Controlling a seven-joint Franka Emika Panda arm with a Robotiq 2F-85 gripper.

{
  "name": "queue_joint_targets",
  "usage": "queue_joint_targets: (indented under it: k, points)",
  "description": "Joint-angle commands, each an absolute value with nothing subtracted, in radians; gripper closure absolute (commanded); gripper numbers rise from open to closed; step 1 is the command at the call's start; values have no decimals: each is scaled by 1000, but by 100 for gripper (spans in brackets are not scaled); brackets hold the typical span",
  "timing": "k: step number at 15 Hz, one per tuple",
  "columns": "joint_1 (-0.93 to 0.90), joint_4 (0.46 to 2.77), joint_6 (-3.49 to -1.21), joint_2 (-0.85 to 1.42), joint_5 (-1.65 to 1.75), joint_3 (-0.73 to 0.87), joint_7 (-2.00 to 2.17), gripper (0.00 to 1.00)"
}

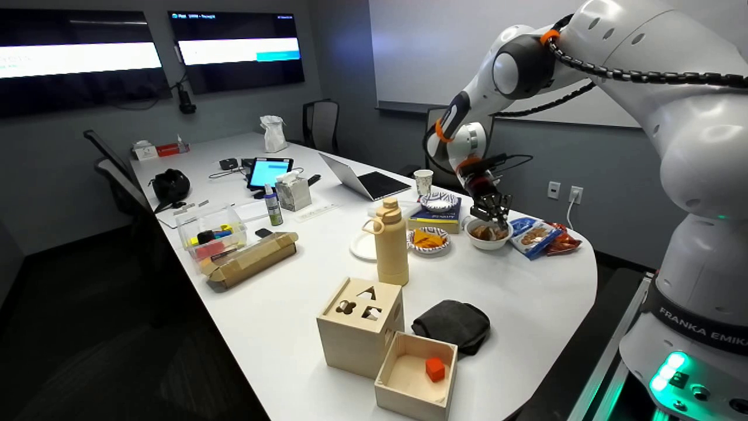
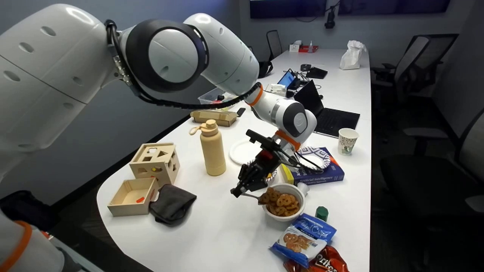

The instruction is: Stir the white bowl with the metal kitchen utensil

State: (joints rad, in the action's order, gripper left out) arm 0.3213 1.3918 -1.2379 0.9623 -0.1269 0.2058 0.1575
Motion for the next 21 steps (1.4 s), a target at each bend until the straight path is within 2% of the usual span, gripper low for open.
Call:
queue_joint_targets:
  k: [1,10,21]
  points:
    - [318,1378,-1294,959,-121,210,146,99]
    - [304,1417,-1482,924,-112,255,258,99]
    - [287,1347,-1277,1009,-36,257,296,99]
